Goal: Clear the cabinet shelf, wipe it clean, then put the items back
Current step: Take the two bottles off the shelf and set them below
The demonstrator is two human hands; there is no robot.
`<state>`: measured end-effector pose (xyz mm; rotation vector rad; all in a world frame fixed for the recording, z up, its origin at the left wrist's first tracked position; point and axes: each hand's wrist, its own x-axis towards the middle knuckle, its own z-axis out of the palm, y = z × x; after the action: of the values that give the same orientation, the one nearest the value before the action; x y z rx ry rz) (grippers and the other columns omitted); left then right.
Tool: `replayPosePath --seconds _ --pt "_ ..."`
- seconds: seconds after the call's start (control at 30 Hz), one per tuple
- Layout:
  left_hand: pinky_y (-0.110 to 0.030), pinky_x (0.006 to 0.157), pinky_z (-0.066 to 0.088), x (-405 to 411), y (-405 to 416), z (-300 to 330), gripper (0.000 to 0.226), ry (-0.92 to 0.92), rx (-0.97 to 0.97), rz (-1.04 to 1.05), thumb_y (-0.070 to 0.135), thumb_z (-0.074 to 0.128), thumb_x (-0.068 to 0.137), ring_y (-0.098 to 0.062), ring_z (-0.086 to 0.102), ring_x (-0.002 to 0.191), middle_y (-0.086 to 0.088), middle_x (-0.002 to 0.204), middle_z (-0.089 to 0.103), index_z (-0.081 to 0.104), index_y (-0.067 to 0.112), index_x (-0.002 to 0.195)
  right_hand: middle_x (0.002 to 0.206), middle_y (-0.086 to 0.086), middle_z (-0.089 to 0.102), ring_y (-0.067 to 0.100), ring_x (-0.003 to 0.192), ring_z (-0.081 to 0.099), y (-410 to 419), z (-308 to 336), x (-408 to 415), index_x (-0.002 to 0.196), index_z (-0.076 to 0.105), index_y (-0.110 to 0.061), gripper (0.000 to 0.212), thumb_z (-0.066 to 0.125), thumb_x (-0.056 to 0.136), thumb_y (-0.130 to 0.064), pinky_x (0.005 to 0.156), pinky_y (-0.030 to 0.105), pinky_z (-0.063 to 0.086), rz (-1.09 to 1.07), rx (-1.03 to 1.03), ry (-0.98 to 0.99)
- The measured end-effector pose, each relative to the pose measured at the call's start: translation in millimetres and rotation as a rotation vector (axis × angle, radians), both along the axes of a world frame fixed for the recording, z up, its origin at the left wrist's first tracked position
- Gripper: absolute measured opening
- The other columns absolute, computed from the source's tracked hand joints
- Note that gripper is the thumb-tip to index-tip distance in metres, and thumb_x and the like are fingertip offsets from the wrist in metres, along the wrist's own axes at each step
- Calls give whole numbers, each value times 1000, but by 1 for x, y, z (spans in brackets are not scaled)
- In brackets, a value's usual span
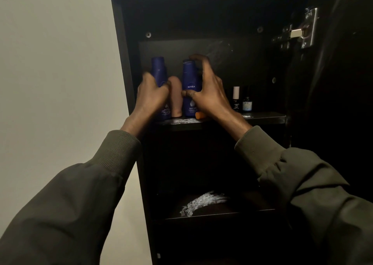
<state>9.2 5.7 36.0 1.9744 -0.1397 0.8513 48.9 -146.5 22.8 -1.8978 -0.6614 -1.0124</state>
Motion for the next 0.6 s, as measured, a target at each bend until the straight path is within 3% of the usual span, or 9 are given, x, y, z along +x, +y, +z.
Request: replayPosePath --seconds 0.1,0.27,0.43,0.6 --pt "-48 94 52 0 0 2 31 7 -66 -21 24 62 89 -30 61 103 -11 111 56 38 14 106 131 4 57 12 109 59 -2 0 -2 140 37 -28 84 83 71 -10 83 22 53 45 36 33" --pt "-48 90 54 2 -3 3 51 47 -84 -41 26 71 80 -30 64 100 -16 113 60 46 5 118 132 2 55 9 107 56 -3 2 -5 139 38 -28 81 82 73 -9 78 15 50 89 36 52" --pt "-41 88 54 5 -6 0 51 24 -87 5 19 73 82 -25 60 100 -11 115 55 41 8 121 134 2 54 12 113 58 1 3 -7 141 38 -25 81 81 74 -8 86 25 55 129 1 31" --pt "-37 84 53 5 -6 -1 53 -23 -79 50 17 75 79 -24 58 95 -7 107 51 42 7 118 131 -1 56 5 108 58 4 4 -10 138 42 -24 79 82 71 -8 77 9 51 132 5 1"
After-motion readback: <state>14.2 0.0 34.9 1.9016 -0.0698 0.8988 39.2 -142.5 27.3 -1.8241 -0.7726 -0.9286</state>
